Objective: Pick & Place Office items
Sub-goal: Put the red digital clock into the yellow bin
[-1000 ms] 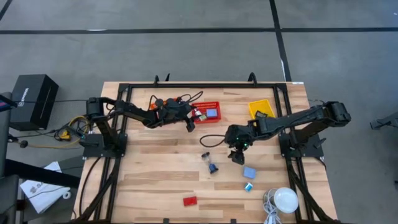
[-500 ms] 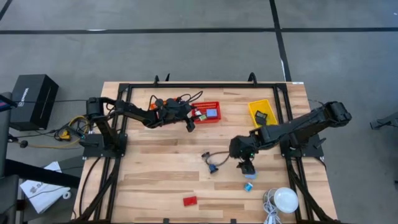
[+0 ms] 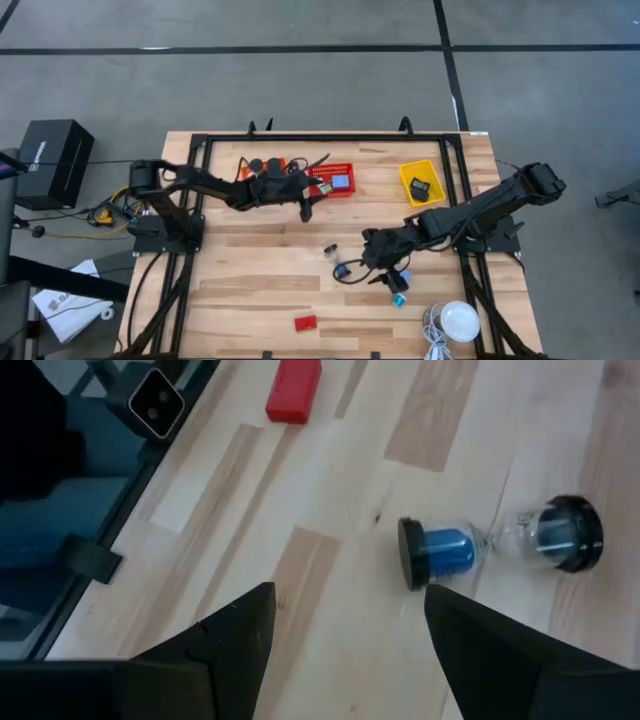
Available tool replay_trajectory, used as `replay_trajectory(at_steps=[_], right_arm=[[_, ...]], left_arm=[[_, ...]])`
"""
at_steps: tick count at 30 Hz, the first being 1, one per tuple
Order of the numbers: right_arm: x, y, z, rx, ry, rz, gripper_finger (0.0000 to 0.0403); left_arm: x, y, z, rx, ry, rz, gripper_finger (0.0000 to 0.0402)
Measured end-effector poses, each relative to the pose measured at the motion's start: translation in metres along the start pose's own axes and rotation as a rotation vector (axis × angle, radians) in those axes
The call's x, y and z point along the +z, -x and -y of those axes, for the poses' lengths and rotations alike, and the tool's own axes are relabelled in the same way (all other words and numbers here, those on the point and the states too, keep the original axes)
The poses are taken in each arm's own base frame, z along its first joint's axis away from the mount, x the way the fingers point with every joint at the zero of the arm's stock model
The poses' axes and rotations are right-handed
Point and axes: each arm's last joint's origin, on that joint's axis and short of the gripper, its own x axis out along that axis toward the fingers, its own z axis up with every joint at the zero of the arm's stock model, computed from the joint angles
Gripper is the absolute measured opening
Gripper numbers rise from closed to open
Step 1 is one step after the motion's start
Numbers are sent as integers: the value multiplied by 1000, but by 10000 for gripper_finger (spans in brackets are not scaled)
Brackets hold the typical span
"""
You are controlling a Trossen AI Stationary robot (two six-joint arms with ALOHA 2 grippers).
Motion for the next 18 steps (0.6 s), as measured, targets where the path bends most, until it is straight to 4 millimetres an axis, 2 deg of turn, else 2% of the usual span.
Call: replay_trajectory(at_steps=[4, 7, 9, 12, 18], right_arm=[[-2, 0, 0, 0, -10, -17, 249], [-3, 0, 0, -1, -13, -35, 249], [-3, 0, 0, -2, -13, -35, 249], [-4, 0, 0, -2, -14, -38, 249], [-4, 0, 1, -5, -18, -41, 249]], left_arm=[[27, 23, 44, -145, -23, 106, 206], [31, 43, 88, -297, -23, 125, 203], [25, 58, 121, -402, -30, 109, 202], [11, 78, 162, -421, -58, 88, 202], [-32, 112, 216, -338, 0, 10, 202]])
